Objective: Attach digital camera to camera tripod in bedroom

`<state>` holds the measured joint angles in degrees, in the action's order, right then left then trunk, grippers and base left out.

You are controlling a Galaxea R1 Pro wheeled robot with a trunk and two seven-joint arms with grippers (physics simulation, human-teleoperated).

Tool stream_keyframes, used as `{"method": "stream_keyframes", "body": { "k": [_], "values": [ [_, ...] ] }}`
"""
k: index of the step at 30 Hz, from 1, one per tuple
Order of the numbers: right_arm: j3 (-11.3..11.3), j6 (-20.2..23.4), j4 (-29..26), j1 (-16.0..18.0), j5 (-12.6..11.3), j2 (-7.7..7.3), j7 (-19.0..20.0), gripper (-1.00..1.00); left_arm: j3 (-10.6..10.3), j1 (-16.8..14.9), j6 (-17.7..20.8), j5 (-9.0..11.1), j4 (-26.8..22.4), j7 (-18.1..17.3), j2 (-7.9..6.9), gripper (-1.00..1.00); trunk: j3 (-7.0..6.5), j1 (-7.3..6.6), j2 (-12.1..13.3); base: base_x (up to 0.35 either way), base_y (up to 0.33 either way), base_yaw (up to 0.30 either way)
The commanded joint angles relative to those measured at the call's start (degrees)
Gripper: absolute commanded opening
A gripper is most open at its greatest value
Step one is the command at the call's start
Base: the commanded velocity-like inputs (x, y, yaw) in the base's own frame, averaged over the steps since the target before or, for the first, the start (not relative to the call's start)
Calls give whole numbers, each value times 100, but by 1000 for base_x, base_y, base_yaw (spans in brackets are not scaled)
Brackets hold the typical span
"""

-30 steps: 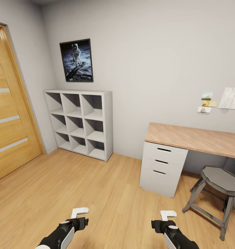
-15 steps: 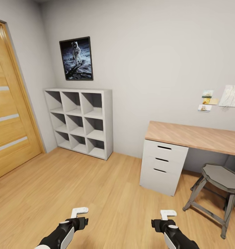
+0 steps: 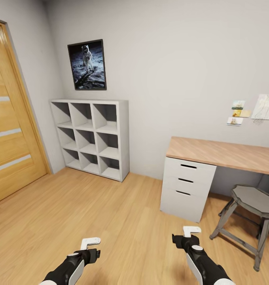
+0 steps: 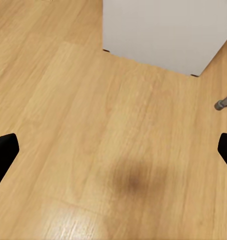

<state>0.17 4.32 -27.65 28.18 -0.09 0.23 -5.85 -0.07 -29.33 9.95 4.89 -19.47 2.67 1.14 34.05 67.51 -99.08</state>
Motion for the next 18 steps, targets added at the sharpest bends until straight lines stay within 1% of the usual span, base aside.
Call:
{"method": "stream_keyframes", "body": {
  "k": [1, 9, 17, 18],
  "values": [
    [2, 28, -12, 1, -2, 2, -21, 100, -2, -1, 34, 53, -15, 23, -1, 100, 24, 22, -44, 0, 0, 0],
    [5, -54, -12, -2, -6, 3, -20, 100, 4, -3, 25, 62, -58, 8, -50, 100, 168, 198, -365, 0, 0, 0],
    [19, -94, -45, -12, 21, -2, -13, 100, 11, -1, 35, 59, -103, 23, -46, 100, 312, 373, -686, 0, 0, 0],
    [21, -97, -47, -12, 24, -2, -13, 100, 9, -1, 36, 58, -106, 24, -45, 100, 312, 373, -686, 0, 0, 0]
  ]
}}
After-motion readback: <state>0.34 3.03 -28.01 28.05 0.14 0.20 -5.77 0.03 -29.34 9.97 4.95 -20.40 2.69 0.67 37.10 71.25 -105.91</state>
